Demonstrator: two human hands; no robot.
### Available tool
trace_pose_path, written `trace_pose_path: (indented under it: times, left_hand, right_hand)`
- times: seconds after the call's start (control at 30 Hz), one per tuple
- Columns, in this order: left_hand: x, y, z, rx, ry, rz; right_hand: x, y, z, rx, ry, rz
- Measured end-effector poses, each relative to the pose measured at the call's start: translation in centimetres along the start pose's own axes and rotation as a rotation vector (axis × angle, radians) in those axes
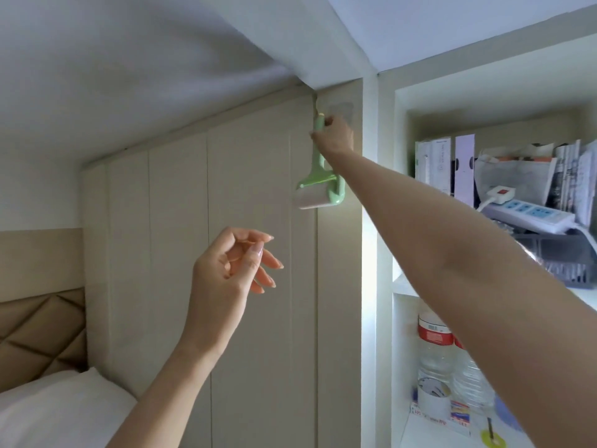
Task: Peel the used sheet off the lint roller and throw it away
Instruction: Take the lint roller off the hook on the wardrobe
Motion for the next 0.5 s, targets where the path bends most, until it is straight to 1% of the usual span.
trace_pose_path:
  times: [0.17,0.23,0.27,0.33,0.37,0.43,0.5]
  left_hand:
    - [0.0,0.0,0.1,-0.020,0.006,0.000]
    - [-0.3,-0.3,0.4,-0.059,0.039,-0.012]
    - [-0.6,-0.6,0.7,-0.085,0.076,-0.024]
    - [-2.0,-1.1,1.2,-0.170,0.211,-0.080]
    - [-2.9,-1.4,1.6,-0.247,0.303,-0.133]
    - [-4.7,-2.2,3.4,-0.478,0.481,-0.238]
    - [-6.3,-2.9,5.9,-0.679,0.587,-0.246]
  right_hand:
    - [-2.4,0.5,1.6,-0.032,0.156,0.064]
    - [-2.7,0.5,3.9,-0.050,0.185,0.021]
    - [-2.4,0.6,5.2,-0.058,0.171,-0.041]
    - [-1.4,1.6,8.4,-0.046,0.083,-0.228]
    - [-0.6,2.4,10.0,-0.013,0.023,-0.328]
    - [1.4,4.3,13.6,0.056,-0.122,-0.572]
    - [4.2,6.1,17.5,0.106,-0.324,-0.845]
Point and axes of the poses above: each hand's wrist, its own z-axis away from the middle knuckle, its own y-axis out of the back of the hand, x = y × z, the point moved 5 cm from there along -z, towards the middle knuckle, and after that the axes turned 6 degrees about x, right-handed, at the moved point
